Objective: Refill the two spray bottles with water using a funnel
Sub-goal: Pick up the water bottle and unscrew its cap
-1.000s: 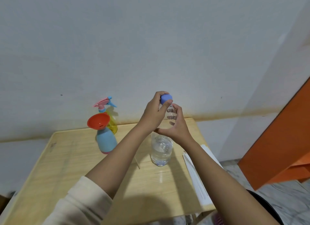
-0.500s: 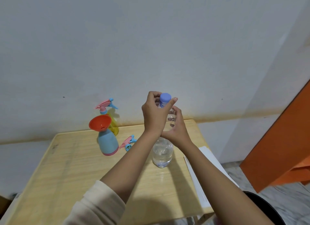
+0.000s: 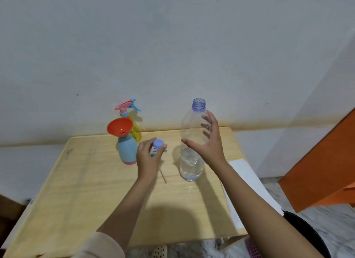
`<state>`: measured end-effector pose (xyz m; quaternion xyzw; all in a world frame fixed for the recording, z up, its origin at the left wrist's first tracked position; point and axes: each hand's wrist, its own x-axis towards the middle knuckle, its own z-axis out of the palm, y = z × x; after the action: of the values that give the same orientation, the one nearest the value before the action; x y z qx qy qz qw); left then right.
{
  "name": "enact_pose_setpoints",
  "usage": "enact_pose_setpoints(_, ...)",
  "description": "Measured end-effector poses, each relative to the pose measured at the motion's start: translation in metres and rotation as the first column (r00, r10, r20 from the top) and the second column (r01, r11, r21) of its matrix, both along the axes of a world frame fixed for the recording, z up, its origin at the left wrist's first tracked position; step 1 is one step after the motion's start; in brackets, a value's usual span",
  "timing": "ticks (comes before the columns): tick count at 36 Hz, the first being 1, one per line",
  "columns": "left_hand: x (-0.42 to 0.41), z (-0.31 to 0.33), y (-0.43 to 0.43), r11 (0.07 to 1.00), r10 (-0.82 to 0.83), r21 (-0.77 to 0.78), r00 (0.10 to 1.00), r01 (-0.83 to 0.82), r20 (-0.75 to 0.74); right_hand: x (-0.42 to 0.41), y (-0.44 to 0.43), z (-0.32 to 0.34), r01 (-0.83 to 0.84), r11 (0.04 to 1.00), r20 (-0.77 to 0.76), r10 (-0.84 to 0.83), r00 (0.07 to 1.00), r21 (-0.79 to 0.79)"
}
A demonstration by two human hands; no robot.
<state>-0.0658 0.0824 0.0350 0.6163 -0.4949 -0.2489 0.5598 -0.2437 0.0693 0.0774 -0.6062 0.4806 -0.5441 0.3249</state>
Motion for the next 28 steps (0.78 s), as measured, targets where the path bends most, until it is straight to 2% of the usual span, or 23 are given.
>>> enact_pose_setpoints(4,0.016,-0.063,0.024,0.983,-0.001,0.184,1.0,0.003,-0.012,0.001,0.005,-0.011,0.018,1.0,0.046,-0.018,0.999,0.001)
enact_pose_setpoints(8,0.024,-0.099,0.039,0.962,0.003,0.271,0.998,-0.021,0.068,0.002,0.008,-0.018,0.01,1.0,0.03,-0.01,1.0,0.015)
enact_pose_setpoints(12,0.026,-0.115,0.047,0.948,-0.024,0.318,0.992,-0.016,0.12,0.001,0.012,-0.028,-0.008,0.999,0.022,0.007,1.0,0.038)
enact_pose_setpoints(17,0.026,-0.131,0.046,0.951,-0.05,0.304,0.949,-0.05,0.313,-0.003,0.013,-0.046,-0.013,0.996,0.001,0.013,1.0,0.092)
enact_pose_setpoints(19,0.026,-0.133,0.045,0.947,-0.065,0.318,0.941,-0.047,0.333,-0.003,0.013,-0.054,-0.018,0.991,-0.006,0.019,1.0,0.13)
enact_pose_setpoints(24,0.023,-0.118,0.046,0.939,-0.067,0.342,0.961,-0.03,0.27,-0.002,0.013,-0.063,-0.013,0.987,-0.006,0.014,1.0,0.162)
enact_pose_setpoints(26,0.016,-0.095,0.044,0.962,0.0,0.27,0.986,-0.046,0.169,-0.002,0.011,-0.066,-0.019,0.984,-0.004,0.02,1.0,0.18)
enact_pose_setpoints(28,0.006,-0.062,0.04,0.984,0.019,0.178,1.0,-0.019,0.006,-0.002,0.009,-0.07,-0.02,0.98,-0.001,0.02,1.0,0.2)
